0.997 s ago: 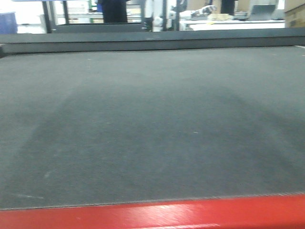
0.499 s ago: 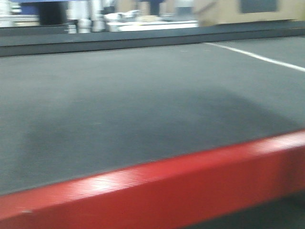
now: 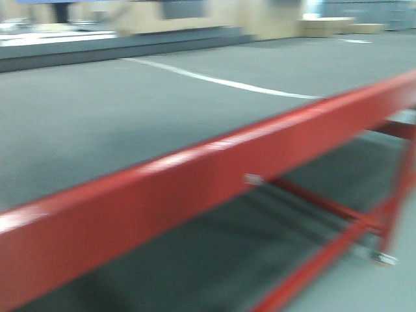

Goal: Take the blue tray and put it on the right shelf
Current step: 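Drive the base away from the table toward the steel shelf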

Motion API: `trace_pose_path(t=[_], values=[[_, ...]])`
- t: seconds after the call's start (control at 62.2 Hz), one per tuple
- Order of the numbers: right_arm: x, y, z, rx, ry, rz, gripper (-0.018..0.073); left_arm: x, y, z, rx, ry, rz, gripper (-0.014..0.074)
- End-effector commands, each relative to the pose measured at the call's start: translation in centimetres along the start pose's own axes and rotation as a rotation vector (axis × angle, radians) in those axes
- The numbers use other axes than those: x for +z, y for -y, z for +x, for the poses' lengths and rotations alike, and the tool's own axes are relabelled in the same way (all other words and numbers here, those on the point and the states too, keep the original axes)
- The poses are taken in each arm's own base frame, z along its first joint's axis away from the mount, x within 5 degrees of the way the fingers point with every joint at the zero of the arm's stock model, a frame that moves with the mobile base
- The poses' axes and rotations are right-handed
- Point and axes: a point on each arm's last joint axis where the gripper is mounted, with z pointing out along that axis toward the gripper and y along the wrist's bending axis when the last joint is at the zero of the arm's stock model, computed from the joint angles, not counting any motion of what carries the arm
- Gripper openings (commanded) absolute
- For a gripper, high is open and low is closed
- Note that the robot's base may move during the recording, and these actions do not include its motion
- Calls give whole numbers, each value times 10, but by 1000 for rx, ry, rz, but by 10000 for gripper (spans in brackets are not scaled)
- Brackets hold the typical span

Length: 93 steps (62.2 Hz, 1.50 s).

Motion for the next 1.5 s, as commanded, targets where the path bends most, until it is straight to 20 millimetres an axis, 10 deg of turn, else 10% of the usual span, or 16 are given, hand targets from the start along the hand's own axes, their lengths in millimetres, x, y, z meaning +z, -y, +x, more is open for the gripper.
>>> trace_pose_path(t=[0.0, 1.48], values=[[-18, 7, -6, -77, 84, 73, 58, -25, -12, 5, 44, -1, -100, -48], [-18, 7, -6, -77, 84, 73, 58, -25, -12, 5, 44, -1, -100, -48]])
